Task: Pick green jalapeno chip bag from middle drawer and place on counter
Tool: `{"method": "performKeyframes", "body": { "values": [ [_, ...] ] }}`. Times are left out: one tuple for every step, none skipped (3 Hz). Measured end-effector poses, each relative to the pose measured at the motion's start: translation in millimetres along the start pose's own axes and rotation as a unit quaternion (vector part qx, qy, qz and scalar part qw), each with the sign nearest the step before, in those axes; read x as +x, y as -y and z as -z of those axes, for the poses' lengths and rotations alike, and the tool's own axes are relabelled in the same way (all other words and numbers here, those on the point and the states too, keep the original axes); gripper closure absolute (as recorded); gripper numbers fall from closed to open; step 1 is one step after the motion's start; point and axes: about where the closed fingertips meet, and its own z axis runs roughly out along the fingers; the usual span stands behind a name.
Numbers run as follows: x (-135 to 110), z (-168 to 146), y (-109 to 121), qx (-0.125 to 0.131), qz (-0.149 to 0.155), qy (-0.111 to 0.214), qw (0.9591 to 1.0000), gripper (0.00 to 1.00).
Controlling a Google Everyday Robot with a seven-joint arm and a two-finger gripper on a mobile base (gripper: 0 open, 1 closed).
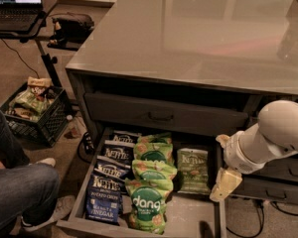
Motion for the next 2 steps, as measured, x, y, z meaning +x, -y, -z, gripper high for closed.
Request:
{"method": "performKeyframes", "body": {
  "values": [
    [0.0, 0.0, 0.0, 0.000, 0.000, 0.000, 1.0000, 0.00],
    [1.5, -9.0, -1.3, 0.005, -0.008, 0.009, 0.9999, 0.00]
  ]
}}
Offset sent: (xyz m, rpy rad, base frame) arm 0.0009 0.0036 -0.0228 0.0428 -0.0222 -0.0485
